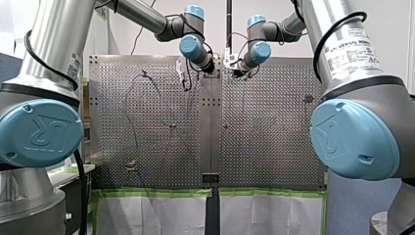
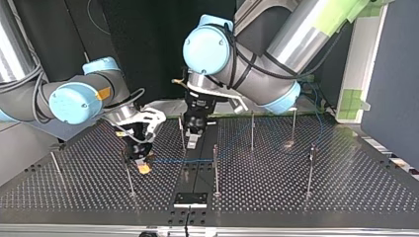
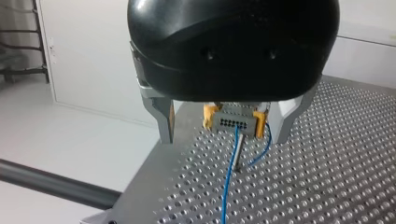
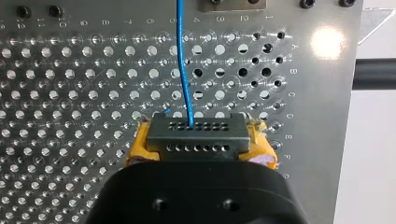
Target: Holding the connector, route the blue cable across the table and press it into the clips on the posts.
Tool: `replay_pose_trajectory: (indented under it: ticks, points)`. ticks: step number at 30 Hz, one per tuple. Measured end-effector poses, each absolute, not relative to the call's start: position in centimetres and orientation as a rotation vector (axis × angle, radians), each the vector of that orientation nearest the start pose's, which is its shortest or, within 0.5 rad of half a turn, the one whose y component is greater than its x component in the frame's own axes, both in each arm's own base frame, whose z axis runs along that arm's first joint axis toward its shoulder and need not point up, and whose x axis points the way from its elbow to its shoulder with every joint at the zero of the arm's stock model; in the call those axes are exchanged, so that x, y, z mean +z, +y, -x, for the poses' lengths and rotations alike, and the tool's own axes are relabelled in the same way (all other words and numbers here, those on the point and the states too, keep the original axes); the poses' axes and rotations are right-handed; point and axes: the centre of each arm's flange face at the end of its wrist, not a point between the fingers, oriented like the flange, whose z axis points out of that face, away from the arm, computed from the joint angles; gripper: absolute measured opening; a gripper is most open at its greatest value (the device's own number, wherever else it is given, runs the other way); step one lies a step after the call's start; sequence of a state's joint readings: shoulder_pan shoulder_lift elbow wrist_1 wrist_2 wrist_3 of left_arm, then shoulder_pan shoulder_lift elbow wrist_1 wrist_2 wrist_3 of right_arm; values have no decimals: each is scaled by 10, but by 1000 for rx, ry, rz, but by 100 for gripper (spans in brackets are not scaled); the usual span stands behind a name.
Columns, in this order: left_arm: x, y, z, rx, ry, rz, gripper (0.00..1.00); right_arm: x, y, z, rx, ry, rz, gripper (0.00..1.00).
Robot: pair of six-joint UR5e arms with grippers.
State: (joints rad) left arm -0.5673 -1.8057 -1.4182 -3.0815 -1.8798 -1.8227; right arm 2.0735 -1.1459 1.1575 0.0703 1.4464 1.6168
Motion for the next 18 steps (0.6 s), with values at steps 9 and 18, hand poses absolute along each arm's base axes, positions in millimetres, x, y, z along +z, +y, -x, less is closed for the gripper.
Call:
replay_pose_trajectory:
  ticks: [9,18]
  points:
    - [434,-410,-468,-326,1612,4,100,437,-507,-444,1632,-941,-1721,0]
    - [438,-418,-497,-316,1578,32,100,437,-508,-443,1632,-941,-1719,0]
